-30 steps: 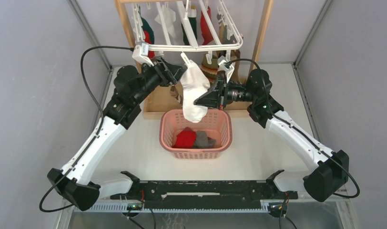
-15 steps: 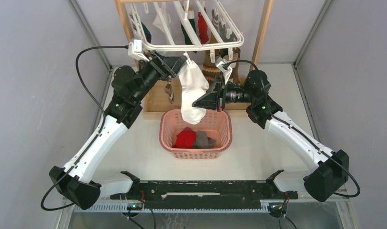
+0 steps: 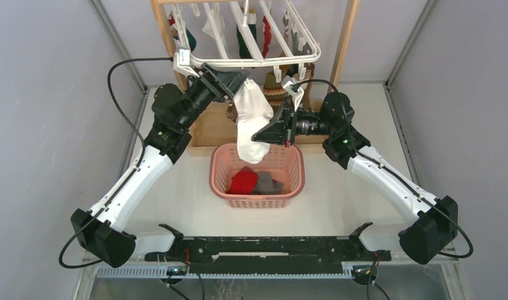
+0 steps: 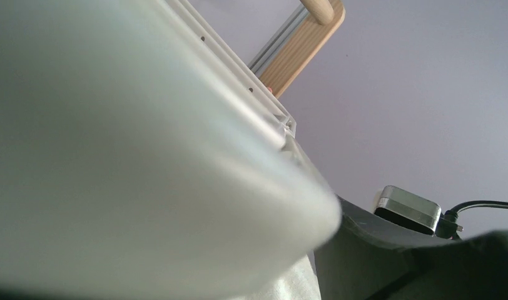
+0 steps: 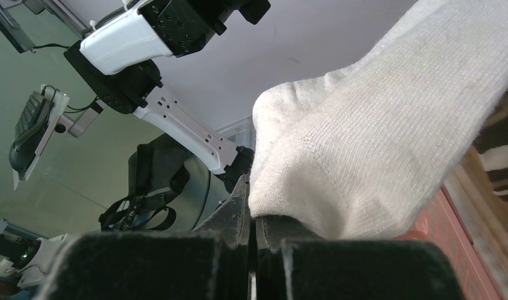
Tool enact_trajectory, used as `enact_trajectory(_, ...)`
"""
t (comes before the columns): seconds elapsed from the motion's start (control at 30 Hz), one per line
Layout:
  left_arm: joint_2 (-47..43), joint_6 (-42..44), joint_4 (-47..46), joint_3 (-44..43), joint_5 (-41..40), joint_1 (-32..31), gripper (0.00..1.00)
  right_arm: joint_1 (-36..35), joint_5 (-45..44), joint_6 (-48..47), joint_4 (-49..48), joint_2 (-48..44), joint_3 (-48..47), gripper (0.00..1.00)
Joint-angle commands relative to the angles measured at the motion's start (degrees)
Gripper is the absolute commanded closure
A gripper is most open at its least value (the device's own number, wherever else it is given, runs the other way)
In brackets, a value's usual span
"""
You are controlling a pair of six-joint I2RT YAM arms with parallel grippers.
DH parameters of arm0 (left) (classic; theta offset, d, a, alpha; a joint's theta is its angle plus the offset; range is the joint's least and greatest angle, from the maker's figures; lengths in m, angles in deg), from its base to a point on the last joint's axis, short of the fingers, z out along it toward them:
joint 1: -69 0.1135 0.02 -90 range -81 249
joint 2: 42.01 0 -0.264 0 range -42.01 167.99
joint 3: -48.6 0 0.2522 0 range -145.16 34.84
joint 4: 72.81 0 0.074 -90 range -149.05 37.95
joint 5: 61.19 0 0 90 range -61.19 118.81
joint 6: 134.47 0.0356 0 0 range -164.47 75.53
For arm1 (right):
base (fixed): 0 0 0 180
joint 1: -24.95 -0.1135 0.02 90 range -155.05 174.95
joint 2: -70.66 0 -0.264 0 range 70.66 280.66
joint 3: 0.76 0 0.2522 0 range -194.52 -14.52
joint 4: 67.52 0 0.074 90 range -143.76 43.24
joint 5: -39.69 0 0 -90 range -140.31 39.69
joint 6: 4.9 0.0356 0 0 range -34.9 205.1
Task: Remove the socks clipped to the hanger
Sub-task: Remove the sock from the hanger.
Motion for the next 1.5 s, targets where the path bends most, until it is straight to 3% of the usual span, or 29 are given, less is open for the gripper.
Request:
enact_trajectory(0.0, -0.1, -1.4, -4.9, 1.3, 2.7, 0.3, 0.35, -0.7, -0.1, 0.8, -1.9, -1.3, -0.2, 1.0)
enact_trajectory(0.27, 0.6, -2.1, -6.9, 1.6, 4.0, 0.5, 0.45, -0.8, 0.0, 0.8, -2.0, -1.2, -0.2, 1.0)
enact_trajectory(1.13, 1.5, -2.6, -7.4, 1.4, 5.3, 0.9, 0.61, -1.1, 0.2, 0.3, -1.6, -0.7, -0.1, 1.0)
enact_trajectory(1.47, 1.8, -2.2, -6.5, 0.4, 5.1, 1.1, 0.72, -1.2, 0.0, -0.7, -0.2, -0.6, -0.1, 1.0)
